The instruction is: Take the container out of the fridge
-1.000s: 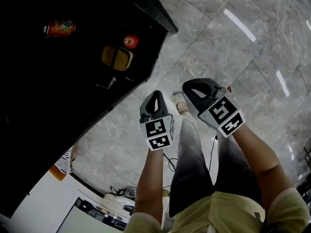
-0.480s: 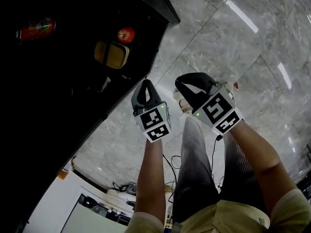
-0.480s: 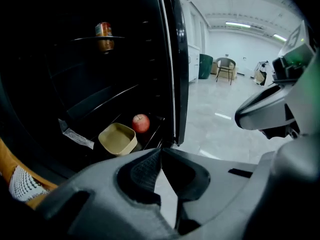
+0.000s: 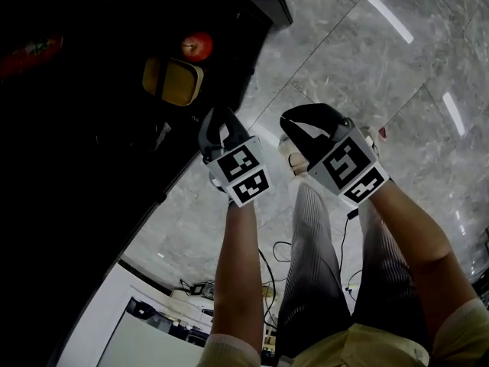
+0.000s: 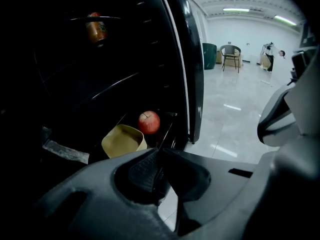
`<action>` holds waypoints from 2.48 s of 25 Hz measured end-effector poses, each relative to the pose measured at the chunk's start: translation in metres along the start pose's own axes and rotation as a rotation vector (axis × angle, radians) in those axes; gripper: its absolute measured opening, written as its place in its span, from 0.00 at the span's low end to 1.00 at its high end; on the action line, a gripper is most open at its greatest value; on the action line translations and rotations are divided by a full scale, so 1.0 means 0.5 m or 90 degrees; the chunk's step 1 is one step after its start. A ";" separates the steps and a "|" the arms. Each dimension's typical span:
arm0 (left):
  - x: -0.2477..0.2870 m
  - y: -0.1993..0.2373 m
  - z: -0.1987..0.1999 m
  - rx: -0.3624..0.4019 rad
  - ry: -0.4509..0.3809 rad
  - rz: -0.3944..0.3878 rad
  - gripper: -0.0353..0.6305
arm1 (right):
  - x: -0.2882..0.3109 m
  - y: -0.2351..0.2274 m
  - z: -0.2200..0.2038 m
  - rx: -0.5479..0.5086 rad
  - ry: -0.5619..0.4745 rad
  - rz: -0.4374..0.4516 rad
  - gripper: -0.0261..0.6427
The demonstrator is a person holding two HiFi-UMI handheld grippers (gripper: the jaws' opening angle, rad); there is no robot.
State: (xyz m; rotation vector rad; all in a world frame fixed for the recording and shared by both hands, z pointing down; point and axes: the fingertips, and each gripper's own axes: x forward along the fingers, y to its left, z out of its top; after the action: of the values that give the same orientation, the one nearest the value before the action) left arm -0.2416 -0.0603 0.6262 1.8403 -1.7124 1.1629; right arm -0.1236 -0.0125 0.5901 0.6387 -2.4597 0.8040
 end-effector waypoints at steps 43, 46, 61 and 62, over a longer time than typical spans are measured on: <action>0.229 0.096 -0.039 0.125 0.178 -0.013 0.17 | 0.123 -0.036 -0.069 -0.002 0.022 0.033 0.08; 0.230 0.091 -0.040 0.131 0.186 -0.017 0.11 | 0.117 -0.035 -0.072 -0.007 0.021 0.033 0.08; 0.145 -0.046 -0.043 0.177 0.158 -0.099 0.09 | 0.034 -0.020 -0.055 -0.012 0.013 -0.002 0.08; 0.136 -0.058 -0.040 0.182 0.156 -0.105 0.09 | 0.023 -0.018 -0.053 -0.012 0.013 -0.004 0.08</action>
State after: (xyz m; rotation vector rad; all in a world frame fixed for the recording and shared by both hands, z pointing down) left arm -0.2261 -0.0832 0.6974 1.8630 -1.2896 1.5541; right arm -0.1198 -0.0053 0.6193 0.6291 -2.4431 0.7802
